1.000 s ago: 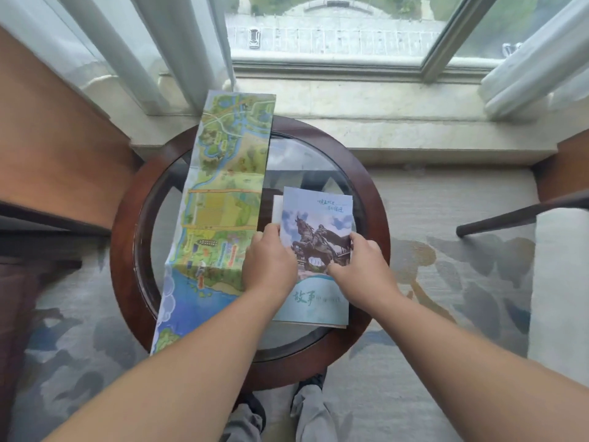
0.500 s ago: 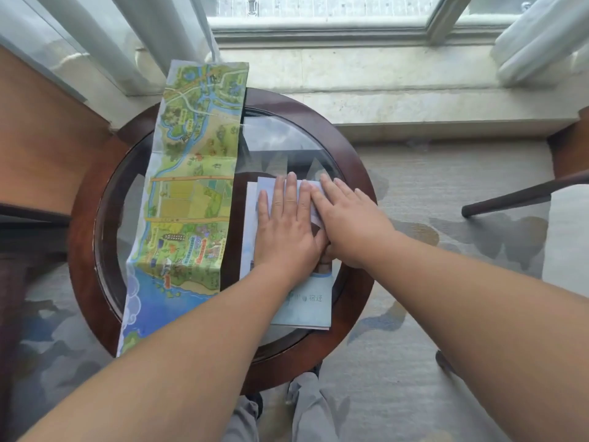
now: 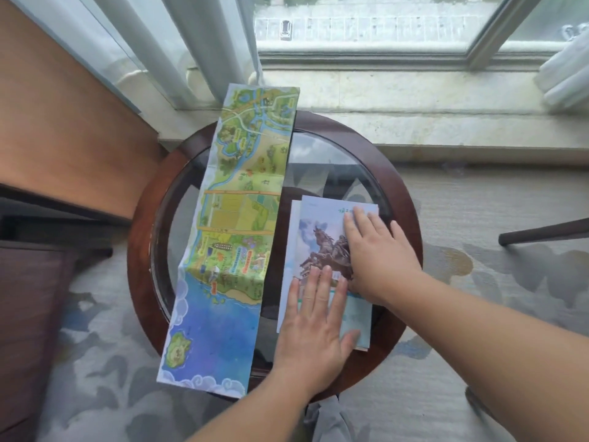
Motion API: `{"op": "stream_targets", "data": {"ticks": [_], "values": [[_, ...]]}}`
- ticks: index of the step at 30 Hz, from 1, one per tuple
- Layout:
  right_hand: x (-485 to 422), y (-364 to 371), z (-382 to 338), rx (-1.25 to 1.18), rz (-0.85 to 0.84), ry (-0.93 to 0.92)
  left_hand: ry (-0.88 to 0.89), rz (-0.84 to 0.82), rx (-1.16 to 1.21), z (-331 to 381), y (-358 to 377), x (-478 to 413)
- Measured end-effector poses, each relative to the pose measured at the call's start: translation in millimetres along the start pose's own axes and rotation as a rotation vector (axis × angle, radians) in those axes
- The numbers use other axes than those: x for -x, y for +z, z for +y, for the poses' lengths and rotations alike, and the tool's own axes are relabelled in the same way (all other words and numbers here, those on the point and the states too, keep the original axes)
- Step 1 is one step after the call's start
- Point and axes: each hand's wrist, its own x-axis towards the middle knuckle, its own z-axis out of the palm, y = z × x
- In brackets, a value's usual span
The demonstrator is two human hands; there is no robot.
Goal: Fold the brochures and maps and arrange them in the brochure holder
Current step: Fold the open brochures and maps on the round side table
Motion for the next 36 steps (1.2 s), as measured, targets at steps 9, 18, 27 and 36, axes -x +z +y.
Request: {"op": "stream_targets", "data": {"ticks": [9, 18, 27, 36], "values": [[7.2, -19.1, -44.9, -0.026, 0.035, 0.031, -0.199, 0.299, 0.447, -79.1, -64.8, 14.8], [-4.1, 8.1, -148.7, -0.113, -0.002, -0.26, -0.715, 0.13, 0.544, -178.3, -72.5, 35.9], [-6.0, -0.1, -155.3, -0.061, 0.201, -0.239, -0.636, 0.245, 0.612, -179.2, -79.0, 39.8], [18.0, -63.3, -155.2, -0.357, 0.22, -0.243, -0.367, 0.471, 0.623, -197.2, -132.8, 45.2]]}}
